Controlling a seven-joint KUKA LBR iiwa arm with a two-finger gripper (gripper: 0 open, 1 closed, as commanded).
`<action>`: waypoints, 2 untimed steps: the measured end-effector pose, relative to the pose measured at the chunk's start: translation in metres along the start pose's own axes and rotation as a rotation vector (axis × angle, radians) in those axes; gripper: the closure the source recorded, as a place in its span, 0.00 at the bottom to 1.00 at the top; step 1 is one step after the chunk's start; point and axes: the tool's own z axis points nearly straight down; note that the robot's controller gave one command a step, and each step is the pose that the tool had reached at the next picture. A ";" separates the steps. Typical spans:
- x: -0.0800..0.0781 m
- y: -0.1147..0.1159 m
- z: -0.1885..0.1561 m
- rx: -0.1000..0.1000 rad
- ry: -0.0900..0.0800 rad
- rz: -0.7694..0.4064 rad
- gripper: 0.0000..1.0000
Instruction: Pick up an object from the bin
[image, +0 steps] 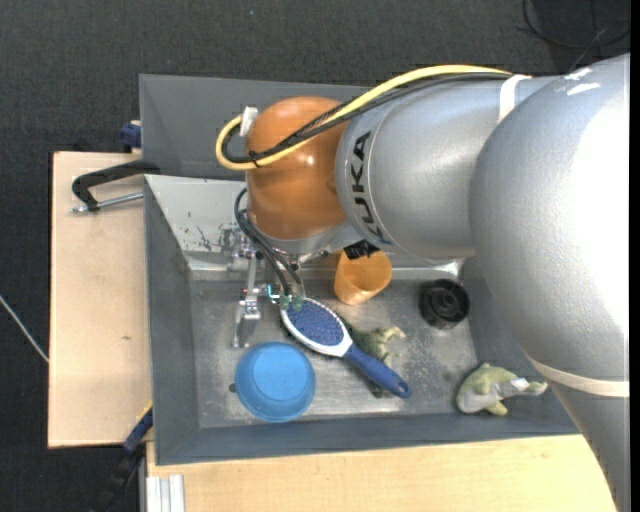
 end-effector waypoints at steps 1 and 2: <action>0.003 -0.075 0.052 -0.008 -0.016 -0.010 0.00; -0.003 -0.146 0.035 -0.003 -0.014 0.225 0.00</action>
Offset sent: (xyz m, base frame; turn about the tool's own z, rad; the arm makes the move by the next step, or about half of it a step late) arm -0.0089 -0.0974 -0.0736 -0.0024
